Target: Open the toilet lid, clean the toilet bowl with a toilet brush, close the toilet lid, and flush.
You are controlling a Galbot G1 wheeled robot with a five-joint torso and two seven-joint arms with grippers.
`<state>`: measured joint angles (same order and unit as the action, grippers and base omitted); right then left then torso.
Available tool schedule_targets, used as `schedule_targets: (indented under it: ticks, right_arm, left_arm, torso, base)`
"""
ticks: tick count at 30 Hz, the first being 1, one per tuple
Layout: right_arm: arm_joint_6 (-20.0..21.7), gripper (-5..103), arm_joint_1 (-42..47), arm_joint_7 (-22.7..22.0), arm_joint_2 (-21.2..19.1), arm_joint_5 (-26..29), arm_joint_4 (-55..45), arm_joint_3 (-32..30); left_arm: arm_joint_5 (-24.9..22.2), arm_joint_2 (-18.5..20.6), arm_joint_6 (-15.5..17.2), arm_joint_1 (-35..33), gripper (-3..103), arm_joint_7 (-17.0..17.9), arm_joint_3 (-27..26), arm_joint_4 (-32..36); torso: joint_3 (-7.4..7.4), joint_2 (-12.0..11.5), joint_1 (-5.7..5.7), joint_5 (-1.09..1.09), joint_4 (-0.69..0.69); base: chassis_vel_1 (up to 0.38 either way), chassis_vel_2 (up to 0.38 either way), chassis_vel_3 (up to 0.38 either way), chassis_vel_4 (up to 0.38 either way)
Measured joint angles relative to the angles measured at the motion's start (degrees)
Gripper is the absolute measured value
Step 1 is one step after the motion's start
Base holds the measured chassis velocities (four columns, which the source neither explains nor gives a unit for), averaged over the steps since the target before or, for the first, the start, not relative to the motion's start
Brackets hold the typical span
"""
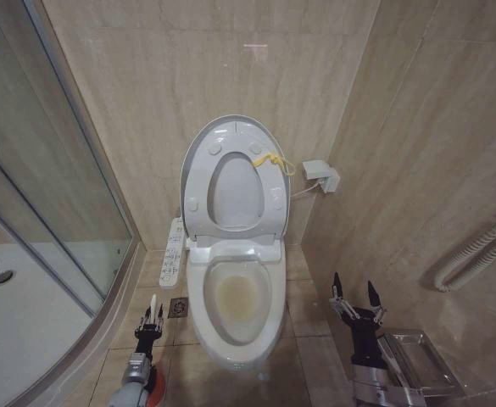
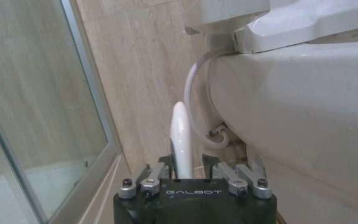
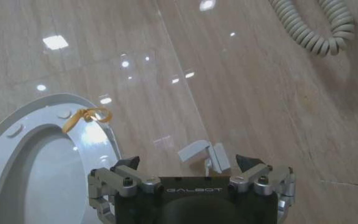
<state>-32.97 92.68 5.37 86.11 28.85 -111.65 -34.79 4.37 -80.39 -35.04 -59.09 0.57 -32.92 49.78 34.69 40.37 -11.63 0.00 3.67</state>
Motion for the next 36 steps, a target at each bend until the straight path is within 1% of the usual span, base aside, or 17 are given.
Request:
schedule_targets:
  ticks: [4, 5, 14, 26, 29, 30, 32, 34, 35, 36]
  right_arm:
    - [0.0, 100, 0.0, 0.0, 0.1, 0.0, 0.0, 0.0]
    - [0.0, 100, 0.0, 0.0, 0.1, 0.0, 0.0, 0.0]
    - [0.1, 100, 0.0, -0.1, 0.3, -0.2, -0.1, 0.0]
    - [0.1, 100, 0.2, -0.1, 0.2, -0.3, -0.3, 0.0]
    - [0.1, 100, 0.2, -0.1, 0.1, -0.2, -0.3, -0.1]
    - [0.1, 100, 0.2, -0.1, 0.0, -0.2, -0.3, -0.1]
    - [0.0, 100, 0.2, -0.1, 0.0, -0.2, -0.3, -0.1]
    - [0.0, 100, 0.2, -0.1, -0.1, -0.2, -0.3, -0.1]
    - [0.0, 100, 0.2, -0.1, -0.1, -0.2, -0.3, -0.1]
    - [0.0, 100, 0.2, -0.1, -0.1, -0.2, -0.3, -0.1]
  left_arm:
    - [0.1, 0.0, -0.2, 0.0, 28, -0.1, -0.1, 0.0]
    - [0.2, 0.1, -0.3, 0.0, 18, -0.1, -0.1, -0.1]
    - [0.4, 0.0, -0.9, 0.0, 18, -0.5, -0.1, 0.1]
    - [0.1, 0.3, -2.0, -1.7, 18, -1.1, -0.6, 2.6]
    - [-0.3, 0.5, -3.3, -1.8, 18, -2.1, -1.4, 2.7]
    - [-1.1, 0.6, -4.1, -1.8, 18, -2.9, -1.7, 2.7]
    - [-1.6, 0.6, -4.6, -1.8, 18, -3.4, -1.9, 2.7]
    - [-3.8, 0.8, -6.0, -1.7, 18, -5.8, -2.4, 2.7]
    - [-3.8, 0.8, -6.0, -1.7, 18, -5.8, -2.4, 2.7]
    - [-5.9, 0.9, -7.3, -1.4, 18, -8.4, -2.8, 2.5]
  torso:
    - [0.00, 0.0, 0.00, 0.00, 0.00]
    - [0.00, 0.0, 0.00, 0.00, 0.00]
    - [0.00, 0.0, 0.00, 0.00, 0.00]
    - [0.00, 0.0, 0.00, 0.00, 0.00]
    - [0.00, 0.0, 0.00, 0.00, 0.00]
    - [0.00, 0.0, 0.00, 0.01, 0.00]
    - [0.00, 0.0, 0.00, 0.01, 0.00]
    - [0.00, 0.0, 0.00, 0.00, 0.00]
    - [0.00, 0.0, 0.00, 0.00, 0.00]
    - [0.00, 0.0, 0.00, 0.01, 0.00]
  base:
    - [0.000, 0.000, 0.000, 0.000]
    - [0.000, 0.000, 0.000, 0.000]
    - [0.000, 0.000, 0.000, 0.000]
    - [0.000, 0.000, 0.000, 0.000]
    - [0.000, 0.000, 0.000, 0.000]
    - [0.000, 0.000, 0.000, 0.000]
    - [0.000, 0.000, 0.000, 0.000]
    - [0.000, 0.000, 0.000, 0.000]
    - [0.000, 0.000, 0.000, 0.000]
    - [0.000, 0.000, 0.000, 0.000]
